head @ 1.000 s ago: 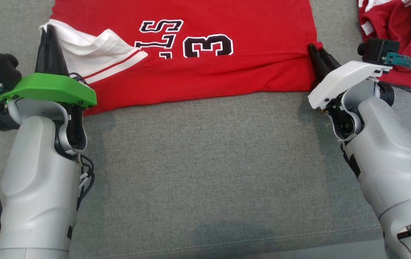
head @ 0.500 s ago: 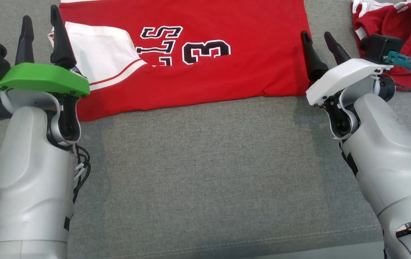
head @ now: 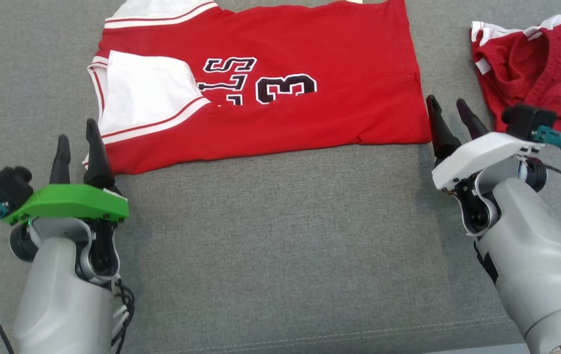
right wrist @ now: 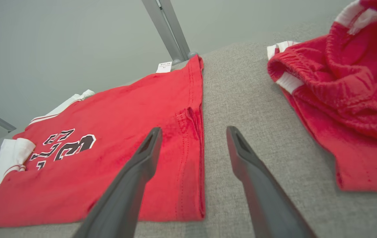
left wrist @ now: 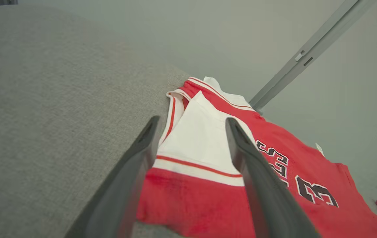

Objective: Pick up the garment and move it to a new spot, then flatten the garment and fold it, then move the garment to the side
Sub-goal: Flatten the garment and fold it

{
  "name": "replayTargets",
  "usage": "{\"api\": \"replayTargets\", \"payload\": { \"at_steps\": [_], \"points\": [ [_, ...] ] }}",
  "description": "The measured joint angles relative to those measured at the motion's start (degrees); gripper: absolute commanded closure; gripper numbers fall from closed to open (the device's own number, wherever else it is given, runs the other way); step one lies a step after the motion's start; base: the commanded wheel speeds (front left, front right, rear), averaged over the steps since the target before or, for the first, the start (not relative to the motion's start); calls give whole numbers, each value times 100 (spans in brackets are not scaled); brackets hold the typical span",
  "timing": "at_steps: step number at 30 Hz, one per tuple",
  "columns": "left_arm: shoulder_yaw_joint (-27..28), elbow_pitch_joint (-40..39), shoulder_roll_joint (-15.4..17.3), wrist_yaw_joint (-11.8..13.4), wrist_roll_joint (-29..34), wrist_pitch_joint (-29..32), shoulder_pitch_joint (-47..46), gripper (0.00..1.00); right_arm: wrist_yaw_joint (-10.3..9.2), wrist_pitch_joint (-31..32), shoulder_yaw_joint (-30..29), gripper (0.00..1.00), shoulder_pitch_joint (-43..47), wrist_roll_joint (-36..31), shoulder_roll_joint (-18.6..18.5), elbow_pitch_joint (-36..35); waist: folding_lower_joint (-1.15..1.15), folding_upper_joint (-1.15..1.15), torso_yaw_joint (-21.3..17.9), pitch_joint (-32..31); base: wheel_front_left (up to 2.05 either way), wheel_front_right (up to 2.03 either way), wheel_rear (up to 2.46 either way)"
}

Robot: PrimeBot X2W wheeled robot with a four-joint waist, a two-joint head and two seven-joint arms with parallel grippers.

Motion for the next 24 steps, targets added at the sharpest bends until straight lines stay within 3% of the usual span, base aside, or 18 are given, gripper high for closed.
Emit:
{"api": "replayTargets", "payload": {
  "at_steps": [11, 24],
  "points": [
    [-130, 230, -3, -151, -726, 0, 538, 0, 0, -5, -100, 0, 449, 321, 169, 55, 0, 0, 114, -265, 0, 0, 0],
    [-432, 428, 2, -66, -1411, 209, 510, 0, 0, 42, 141, 0, 497, 368, 243, 91, 0, 0, -57, -86, 0, 0, 0]
  ]
}}
